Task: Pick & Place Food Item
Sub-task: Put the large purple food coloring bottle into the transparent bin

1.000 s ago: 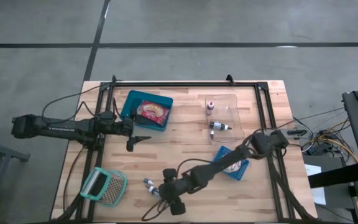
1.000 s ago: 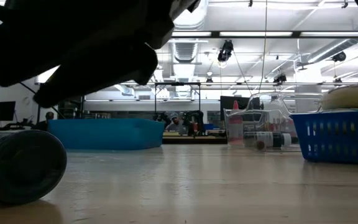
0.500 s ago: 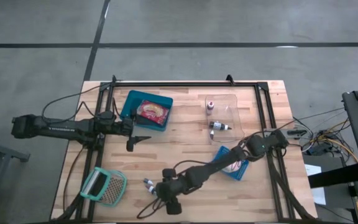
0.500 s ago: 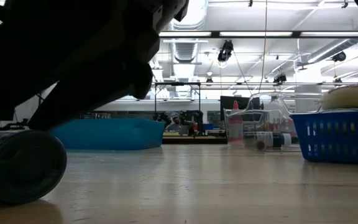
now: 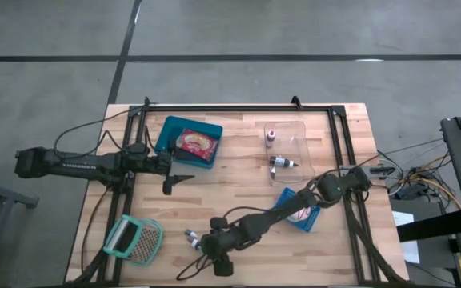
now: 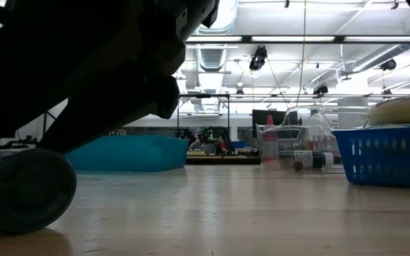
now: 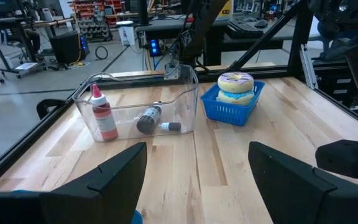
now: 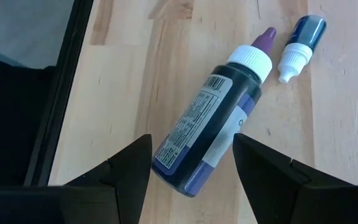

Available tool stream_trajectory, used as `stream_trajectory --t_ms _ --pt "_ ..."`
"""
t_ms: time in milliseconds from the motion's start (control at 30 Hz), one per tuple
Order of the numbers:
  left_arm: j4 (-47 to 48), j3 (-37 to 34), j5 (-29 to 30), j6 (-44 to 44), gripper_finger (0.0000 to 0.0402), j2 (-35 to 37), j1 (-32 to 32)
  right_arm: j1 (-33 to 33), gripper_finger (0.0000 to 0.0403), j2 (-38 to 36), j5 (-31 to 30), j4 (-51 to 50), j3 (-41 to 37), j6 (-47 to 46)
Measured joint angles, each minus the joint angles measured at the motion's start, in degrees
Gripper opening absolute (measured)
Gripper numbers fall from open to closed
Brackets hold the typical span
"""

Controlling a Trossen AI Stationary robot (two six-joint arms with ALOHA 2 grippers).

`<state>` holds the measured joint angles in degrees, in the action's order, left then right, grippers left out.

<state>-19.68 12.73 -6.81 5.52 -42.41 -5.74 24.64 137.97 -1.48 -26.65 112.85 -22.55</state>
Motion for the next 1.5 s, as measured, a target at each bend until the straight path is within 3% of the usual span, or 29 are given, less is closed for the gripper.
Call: stream_trajectory --t_ms 767,1267,1500 --pt "-0.1 0.0 0.0 0.0 0.0284 0.0 0.0 -0.1 0.0220 0.0 -0.4 6.3 -4.5 1.1" --pt "-0.3 -0.3 0.0 -0.3 0.0284 0.0 0.0 0.6 0.0124 2.7 0.5 6.0 -3.5 8.0" --pt "-2.0 -1.5 0.0 -0.5 0.0284 0.0 0.0 1.6 0.0123 1.9 -1.5 3.8 -3.5 8.0"
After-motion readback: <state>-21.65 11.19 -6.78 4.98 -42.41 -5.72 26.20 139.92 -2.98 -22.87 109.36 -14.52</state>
